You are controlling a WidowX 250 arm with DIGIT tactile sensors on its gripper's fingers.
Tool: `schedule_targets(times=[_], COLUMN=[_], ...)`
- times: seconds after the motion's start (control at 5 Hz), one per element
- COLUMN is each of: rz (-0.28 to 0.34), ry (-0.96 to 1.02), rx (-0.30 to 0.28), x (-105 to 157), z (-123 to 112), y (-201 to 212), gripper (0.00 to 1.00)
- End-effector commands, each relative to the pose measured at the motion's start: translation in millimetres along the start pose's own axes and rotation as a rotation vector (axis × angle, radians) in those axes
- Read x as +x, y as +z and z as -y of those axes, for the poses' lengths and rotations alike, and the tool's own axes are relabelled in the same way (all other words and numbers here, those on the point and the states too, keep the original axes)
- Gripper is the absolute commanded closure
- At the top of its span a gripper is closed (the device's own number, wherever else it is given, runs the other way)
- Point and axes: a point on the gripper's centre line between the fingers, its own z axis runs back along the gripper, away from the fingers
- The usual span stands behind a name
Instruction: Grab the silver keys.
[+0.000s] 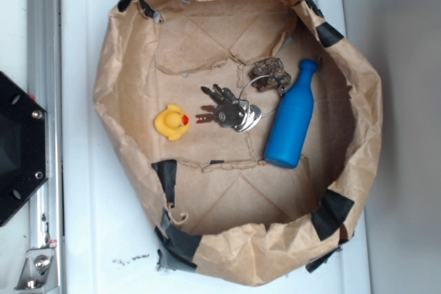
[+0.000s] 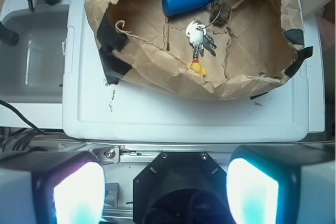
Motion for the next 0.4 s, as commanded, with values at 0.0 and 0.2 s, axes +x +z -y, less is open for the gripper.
schedule_targets(times=[0.0, 0.2], rz=[0.000, 0.027], ry=[0.000, 0.079], rx=[0.000, 0.050], x=[0, 35], z=[0, 3], y=[0, -27], gripper=[0.00, 0.00])
